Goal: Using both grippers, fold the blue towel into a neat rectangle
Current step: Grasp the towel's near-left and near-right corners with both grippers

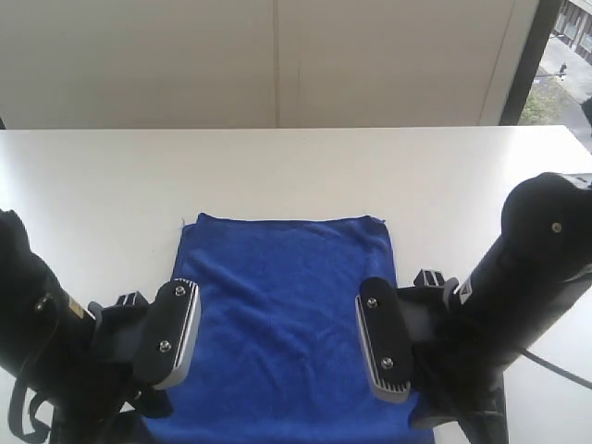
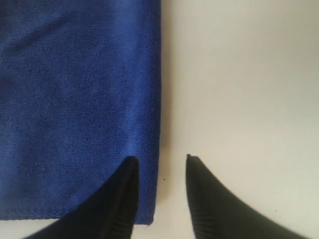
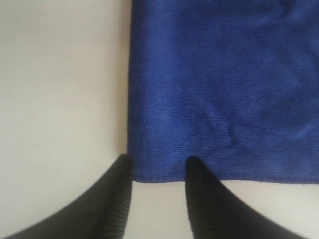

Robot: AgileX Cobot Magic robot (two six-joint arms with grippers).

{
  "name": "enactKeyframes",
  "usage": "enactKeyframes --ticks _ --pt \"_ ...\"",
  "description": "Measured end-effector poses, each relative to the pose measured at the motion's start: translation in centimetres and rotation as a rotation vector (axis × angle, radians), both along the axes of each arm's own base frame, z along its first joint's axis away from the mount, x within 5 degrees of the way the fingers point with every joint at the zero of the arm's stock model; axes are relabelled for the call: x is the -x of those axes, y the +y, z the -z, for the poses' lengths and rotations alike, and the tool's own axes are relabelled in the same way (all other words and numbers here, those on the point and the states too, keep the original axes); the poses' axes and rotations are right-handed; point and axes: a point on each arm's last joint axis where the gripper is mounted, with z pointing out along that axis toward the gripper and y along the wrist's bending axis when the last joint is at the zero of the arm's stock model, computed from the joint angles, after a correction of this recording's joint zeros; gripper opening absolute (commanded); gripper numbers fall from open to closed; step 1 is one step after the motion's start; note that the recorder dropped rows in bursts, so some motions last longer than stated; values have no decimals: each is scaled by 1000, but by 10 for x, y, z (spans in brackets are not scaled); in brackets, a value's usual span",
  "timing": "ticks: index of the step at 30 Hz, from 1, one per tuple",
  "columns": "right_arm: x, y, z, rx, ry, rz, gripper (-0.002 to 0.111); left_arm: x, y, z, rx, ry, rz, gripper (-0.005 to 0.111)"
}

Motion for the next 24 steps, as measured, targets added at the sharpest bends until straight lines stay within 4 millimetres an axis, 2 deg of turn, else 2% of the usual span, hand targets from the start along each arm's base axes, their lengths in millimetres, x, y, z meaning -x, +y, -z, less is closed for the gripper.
enactKeyframes --ticks 2,9,16,24 --pt "-1 0 0 -2 -9 0 53 1 2 4 -11 -8 8 59" --pt "-3 1 5 2 -14 4 53 7 16 27 -64 -99 -6 59" --pt "-9 3 27 32 51 6 53 4 17 29 -58 -140 -21 59" --pt "-11 3 39 51 90 -16 53 4 17 29 -58 -141 -22 59"
